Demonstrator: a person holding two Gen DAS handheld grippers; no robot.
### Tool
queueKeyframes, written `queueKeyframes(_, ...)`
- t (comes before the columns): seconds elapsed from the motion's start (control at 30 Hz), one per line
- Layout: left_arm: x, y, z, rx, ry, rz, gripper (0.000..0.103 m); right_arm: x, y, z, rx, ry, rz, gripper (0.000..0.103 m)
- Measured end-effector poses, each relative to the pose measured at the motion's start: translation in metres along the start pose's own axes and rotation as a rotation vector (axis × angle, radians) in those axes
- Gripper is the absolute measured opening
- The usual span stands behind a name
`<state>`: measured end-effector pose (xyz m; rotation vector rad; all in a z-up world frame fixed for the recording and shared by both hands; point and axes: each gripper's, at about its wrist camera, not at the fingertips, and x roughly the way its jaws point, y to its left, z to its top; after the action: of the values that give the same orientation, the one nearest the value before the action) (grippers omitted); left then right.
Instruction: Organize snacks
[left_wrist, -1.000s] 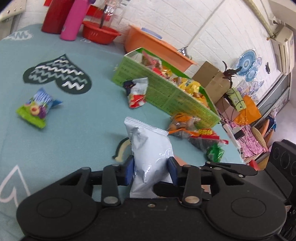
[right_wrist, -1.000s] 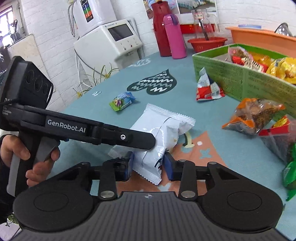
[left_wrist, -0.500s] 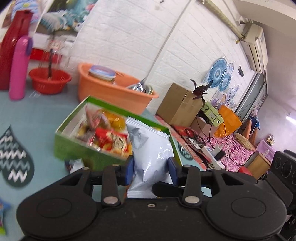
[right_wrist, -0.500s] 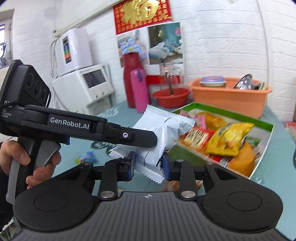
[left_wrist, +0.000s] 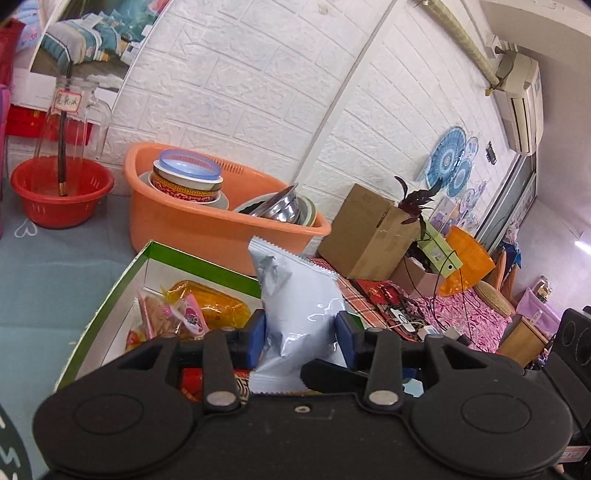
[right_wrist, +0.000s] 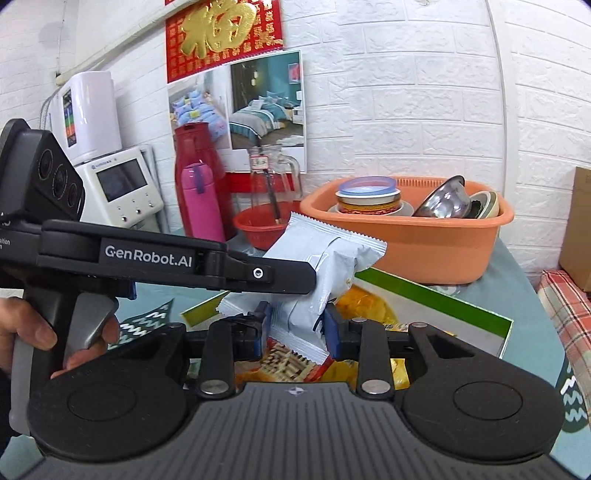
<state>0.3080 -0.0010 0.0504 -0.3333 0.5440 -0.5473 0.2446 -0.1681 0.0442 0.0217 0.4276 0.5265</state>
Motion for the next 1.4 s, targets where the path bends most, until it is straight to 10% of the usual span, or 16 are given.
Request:
queueKeyframes(0.07,0.008,0.004,-0.003,0.01,0.002,0.038,0.103,0.011,-0.005,-0.003,-0.015,0.004,-0.022,0.055)
queueKeyframes(0.13,0.007,0.003,-0.008,0.032,-0.017,0.072,0.103,0.023,-0.01,-0.006,-0.015,0.046,-0.043,0.06)
queueKeyframes(0.23,-0.006,0.0,-0.014,0.053,-0.031,0.095,0.103,0.028,-0.012,-0.011,-0.023,0.101,-0.095,0.103)
queueKeyframes(0.93,-0.145,-0.03,-0.103,-0.027,0.074,0.102,0.103,-0.13,0.06,-0.059,-0.129,-0.017,-0.035,0.103)
queueKeyframes(1.4,-0.118,-0.056,-0.139,-0.055,0.157,-0.006,0.103,-0.124,0.035,-0.111,-0.096,0.124,-0.146,0.103)
